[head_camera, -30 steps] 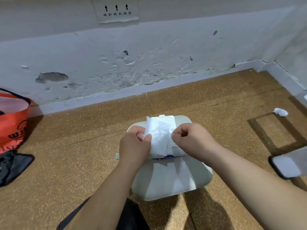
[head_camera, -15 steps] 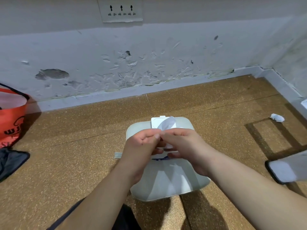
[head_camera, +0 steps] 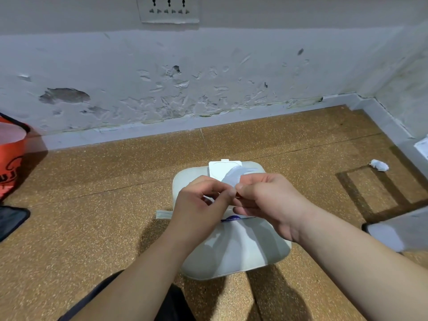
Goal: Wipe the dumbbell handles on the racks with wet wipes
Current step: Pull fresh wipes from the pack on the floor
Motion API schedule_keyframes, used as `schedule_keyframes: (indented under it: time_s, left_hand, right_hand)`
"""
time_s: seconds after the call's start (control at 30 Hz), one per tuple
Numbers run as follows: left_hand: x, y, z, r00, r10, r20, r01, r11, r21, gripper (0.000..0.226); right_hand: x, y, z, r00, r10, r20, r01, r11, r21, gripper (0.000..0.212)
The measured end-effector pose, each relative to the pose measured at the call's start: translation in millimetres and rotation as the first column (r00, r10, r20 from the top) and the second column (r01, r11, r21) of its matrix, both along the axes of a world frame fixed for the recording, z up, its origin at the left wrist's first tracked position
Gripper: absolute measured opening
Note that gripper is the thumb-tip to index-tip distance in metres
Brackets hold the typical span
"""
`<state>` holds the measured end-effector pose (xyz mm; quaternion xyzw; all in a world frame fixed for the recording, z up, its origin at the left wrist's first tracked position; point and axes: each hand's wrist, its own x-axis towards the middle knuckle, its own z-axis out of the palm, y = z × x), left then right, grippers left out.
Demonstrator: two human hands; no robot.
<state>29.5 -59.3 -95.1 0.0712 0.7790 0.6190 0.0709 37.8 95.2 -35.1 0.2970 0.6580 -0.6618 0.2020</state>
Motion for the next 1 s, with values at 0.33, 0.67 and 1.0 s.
schedule_keyframes:
  time_s: [0.33, 0.67, 1.0]
  left_hand:
    - [1.4, -9.8, 8.7, 0.895, -0.143, 0.422, 0.002, 0.948, 0.317, 0.007]
    - [2.1, -10.1, 13.0, 0.876, -0.105, 0.47, -0.019, 0.968, 0.252, 0.01]
    - [1.5, -8.2, 14.4, 0.859, -0.185, 0.477, 0.026, 0.947, 0.32, 0.012]
  right_hand:
    - [-1.0, 2.0, -3.4, 0.994, -0.111, 0.006, 0.111, 0.994, 0.02, 0.017]
    - [3.7, 1.5, 1.8, 0.975, 0.204, -0.089, -0.177, 0.953, 0.247, 0.035]
    - [5.2, 10.3, 1.8, 0.977, 0.199, -0.073, -0.179, 0.958, 0.226, 0.009]
